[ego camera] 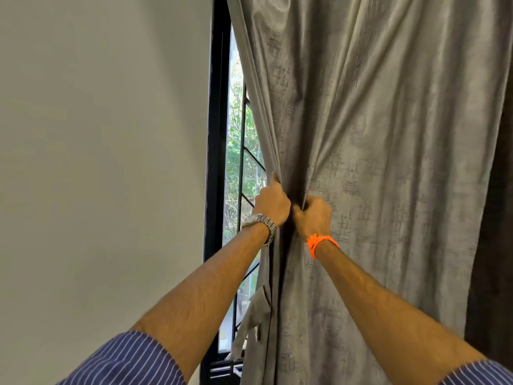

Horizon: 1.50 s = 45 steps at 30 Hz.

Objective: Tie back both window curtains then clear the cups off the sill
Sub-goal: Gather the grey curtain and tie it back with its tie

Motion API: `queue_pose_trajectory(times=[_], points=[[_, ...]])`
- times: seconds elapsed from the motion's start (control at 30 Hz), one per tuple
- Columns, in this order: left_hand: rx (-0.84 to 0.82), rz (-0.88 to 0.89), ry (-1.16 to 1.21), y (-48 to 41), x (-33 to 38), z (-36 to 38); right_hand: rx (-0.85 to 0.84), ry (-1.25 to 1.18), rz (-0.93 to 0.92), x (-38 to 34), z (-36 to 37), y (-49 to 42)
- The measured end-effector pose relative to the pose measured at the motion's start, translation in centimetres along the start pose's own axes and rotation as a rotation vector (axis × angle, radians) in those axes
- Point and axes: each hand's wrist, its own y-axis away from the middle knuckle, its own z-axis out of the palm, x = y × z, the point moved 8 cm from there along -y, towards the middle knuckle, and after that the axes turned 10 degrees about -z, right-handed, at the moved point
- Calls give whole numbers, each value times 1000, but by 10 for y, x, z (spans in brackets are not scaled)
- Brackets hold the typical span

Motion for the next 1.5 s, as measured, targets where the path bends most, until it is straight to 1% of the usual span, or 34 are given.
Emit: queue_pose_trajectory(times=[0.1,0.23,0.37,0.43,0.6,0.67,0.77,0.87,1.0,1.17,1.37,1.5], points=[[-52,17,-25,-1,9,4,-49,-50,-29,-12,5,1],[-131,39,1,-4,15,9,-108,-83,-50,-22,3,2],[-186,36,32,-2,14,10,-148,-57,-84,-30,-2,4],[-204,22,100,-2,12,9,-177,-41,-89,-32,-1,4],[-237,-42,405,1,6,10,-192,-69,-84,-31,3,6],[-239,-69,434,6,7,13,-190,-72,-86,-31,5,7],[-146,-122,309,9,7,16,-188,-54,-78,-25,6,9],[-39,-110,126,9,16,15,-178,-89,-82,-12,4,14],[-12,-58,-27,12,38,24,-134,-61,-77,6,-10,13],[-6,-39,-63,9,59,45,-125,-29,-67,23,-29,4],[5,36,-51,2,87,68,-112,15,-69,44,-48,-12],[8,49,-39,2,102,87,-82,28,-83,59,-64,-17]])
